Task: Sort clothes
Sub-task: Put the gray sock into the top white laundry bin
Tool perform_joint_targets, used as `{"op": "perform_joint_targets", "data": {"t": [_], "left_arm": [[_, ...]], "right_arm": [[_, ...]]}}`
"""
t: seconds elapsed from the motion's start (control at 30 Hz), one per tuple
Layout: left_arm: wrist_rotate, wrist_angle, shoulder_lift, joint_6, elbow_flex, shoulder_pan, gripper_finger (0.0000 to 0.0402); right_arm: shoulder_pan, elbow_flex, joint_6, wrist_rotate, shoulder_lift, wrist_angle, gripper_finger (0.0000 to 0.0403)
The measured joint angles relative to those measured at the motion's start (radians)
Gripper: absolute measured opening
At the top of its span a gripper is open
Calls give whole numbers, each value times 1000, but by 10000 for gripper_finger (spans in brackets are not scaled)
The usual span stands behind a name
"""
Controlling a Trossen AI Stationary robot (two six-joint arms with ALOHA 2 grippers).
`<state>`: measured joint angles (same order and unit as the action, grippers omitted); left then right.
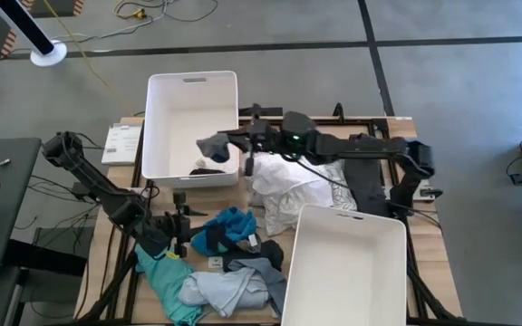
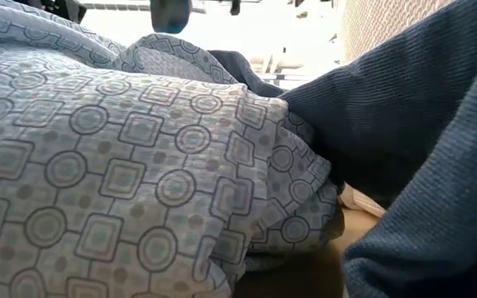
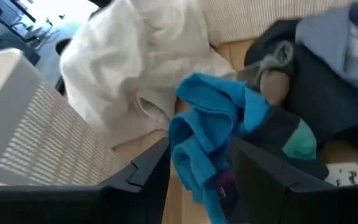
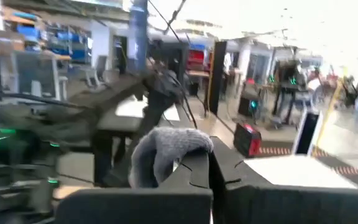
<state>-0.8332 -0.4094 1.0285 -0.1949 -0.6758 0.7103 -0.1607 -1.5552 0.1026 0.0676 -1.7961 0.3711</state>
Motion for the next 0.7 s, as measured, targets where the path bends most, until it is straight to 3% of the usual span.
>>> {"op": "perform_joint_targets", "data": {"t": [0.4, 0.7], "left_arm": [[26, -1, 53, -60, 0, 0, 159], [67, -5, 54, -96, 1, 6, 159]], "right_arm": [[-109, -344, -4, 18, -277, -240, 0], [-165, -388, -68, 6, -351, -363, 0]]}}
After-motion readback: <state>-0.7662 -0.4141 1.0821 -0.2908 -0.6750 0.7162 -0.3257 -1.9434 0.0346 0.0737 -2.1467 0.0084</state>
